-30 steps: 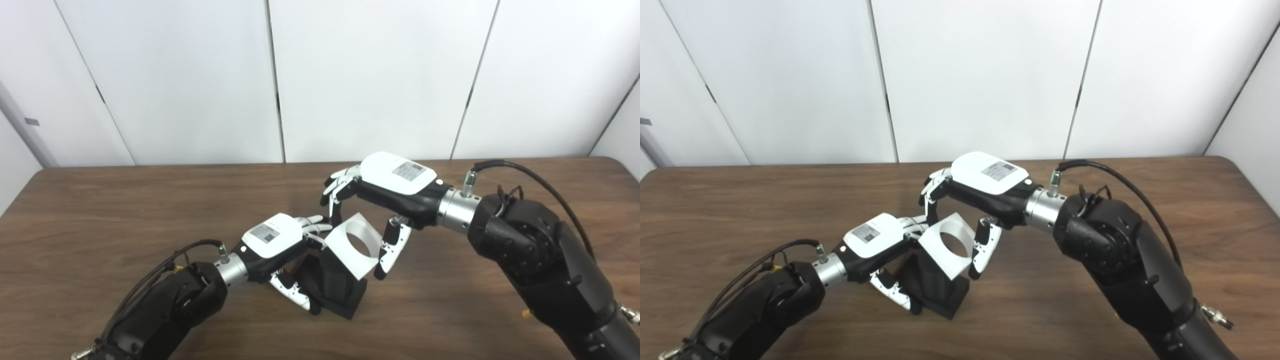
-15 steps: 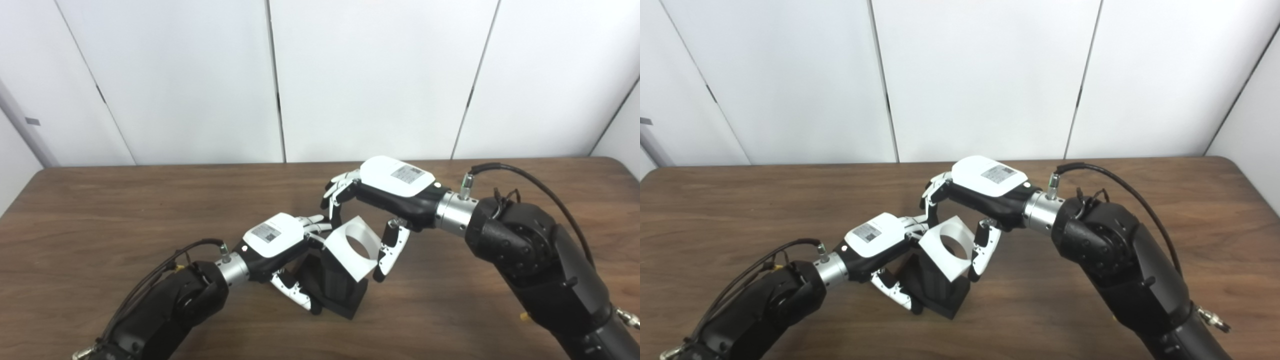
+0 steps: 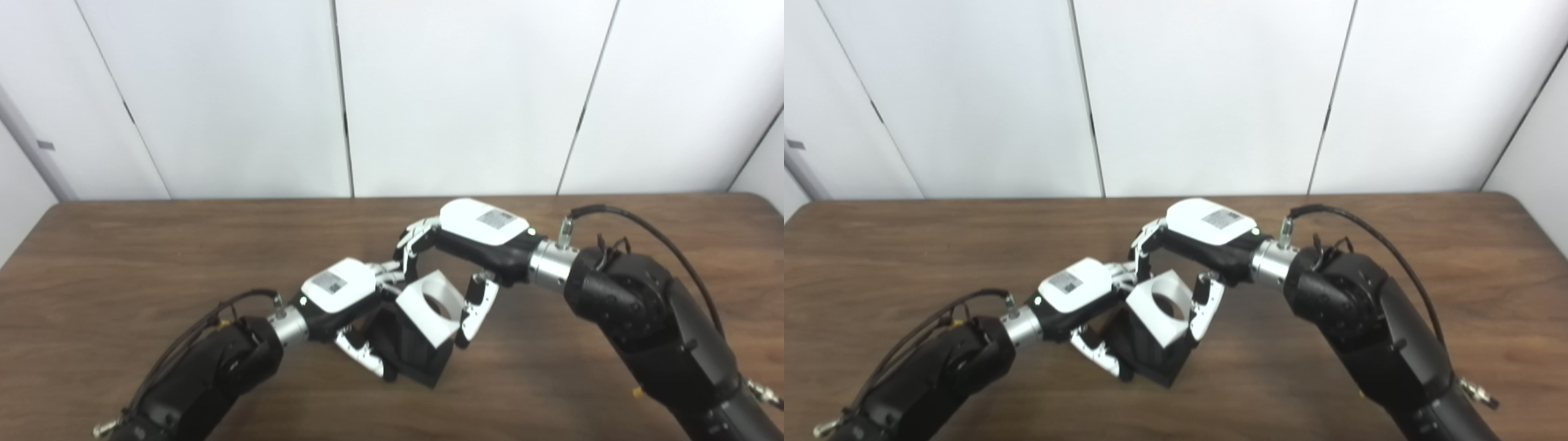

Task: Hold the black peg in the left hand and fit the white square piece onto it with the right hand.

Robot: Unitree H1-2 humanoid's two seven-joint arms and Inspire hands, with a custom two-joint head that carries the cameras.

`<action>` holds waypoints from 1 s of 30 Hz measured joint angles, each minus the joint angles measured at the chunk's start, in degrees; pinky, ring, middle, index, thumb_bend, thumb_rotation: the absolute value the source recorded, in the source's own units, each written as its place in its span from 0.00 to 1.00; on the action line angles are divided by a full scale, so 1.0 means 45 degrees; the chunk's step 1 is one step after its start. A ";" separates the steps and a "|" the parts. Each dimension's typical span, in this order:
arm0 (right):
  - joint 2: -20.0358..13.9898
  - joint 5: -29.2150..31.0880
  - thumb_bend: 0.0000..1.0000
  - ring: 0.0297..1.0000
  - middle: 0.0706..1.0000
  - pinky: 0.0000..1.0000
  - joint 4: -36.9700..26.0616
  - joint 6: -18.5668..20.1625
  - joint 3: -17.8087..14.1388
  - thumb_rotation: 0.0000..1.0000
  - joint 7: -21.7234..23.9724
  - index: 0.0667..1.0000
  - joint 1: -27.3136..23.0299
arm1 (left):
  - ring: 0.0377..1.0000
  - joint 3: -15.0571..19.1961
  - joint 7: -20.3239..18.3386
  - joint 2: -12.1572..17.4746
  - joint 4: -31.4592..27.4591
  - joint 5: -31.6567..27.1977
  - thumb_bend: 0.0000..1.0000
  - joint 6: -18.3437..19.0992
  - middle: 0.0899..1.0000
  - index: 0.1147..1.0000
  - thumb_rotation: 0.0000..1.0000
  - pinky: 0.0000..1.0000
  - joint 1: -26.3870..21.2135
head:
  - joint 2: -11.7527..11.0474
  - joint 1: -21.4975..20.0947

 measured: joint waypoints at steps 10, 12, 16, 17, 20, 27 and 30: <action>0.0179 -0.0040 0.52 0.84 0.74 0.81 0.0456 -0.0004 0.0147 0.14 -0.0177 0.44 0.0010 | 0.96 0.0007 -0.0060 -0.0008 -0.0080 0.0008 0.52 0.0117 0.90 0.42 0.08 0.88 0.0026 | 0.0039 0.0058; 0.0215 -0.0081 0.52 0.85 0.75 0.81 0.0459 -0.0009 0.0187 0.14 -0.0246 0.44 0.0012 | 0.97 0.0008 -0.0060 -0.0014 -0.0075 0.0008 0.52 0.0117 0.90 0.42 0.08 0.88 0.0027 | 0.0039 0.0059; 0.0243 -0.0133 0.52 0.85 0.74 0.81 0.0522 -0.0009 0.0284 0.14 -0.0422 0.44 0.0011 | 0.96 0.0008 -0.0057 -0.0023 -0.0068 0.0028 0.52 0.0117 0.90 0.42 0.08 0.87 0.0027 | 0.0039 0.0059; 0.0257 -0.0134 0.52 0.85 0.74 0.81 0.0589 -0.0010 0.0308 0.14 -0.0454 0.44 0.0011 | 0.96 0.0008 -0.0056 -0.0023 -0.0068 0.0043 0.52 0.0116 0.90 0.42 0.08 0.86 0.0026 | 0.0039 0.0059; 0.0356 -0.0147 0.52 0.84 0.74 0.81 0.0855 -0.0011 0.0349 0.14 -0.0514 0.44 0.0012 | 0.97 0.0008 -0.0056 -0.0025 -0.0067 0.0048 0.52 0.0115 0.91 0.42 0.08 0.87 0.0024 | 0.0039 0.0039; 0.0498 -0.0217 0.52 0.85 0.74 0.83 0.0870 0.0005 0.0439 0.14 -0.0523 0.44 0.0012 | 0.97 0.0007 -0.0058 -0.0028 -0.0067 0.0050 0.52 0.0116 0.91 0.42 0.08 0.87 0.0021 | 0.0039 0.0020; 0.0542 -0.0252 0.52 0.86 0.74 0.83 0.0871 0.0013 0.0505 0.14 -0.0511 0.44 0.0011 | 0.97 0.0004 -0.0063 -0.0027 -0.0071 0.0054 0.52 0.0118 0.92 0.42 0.08 0.88 0.0019 | 0.0078 0.0020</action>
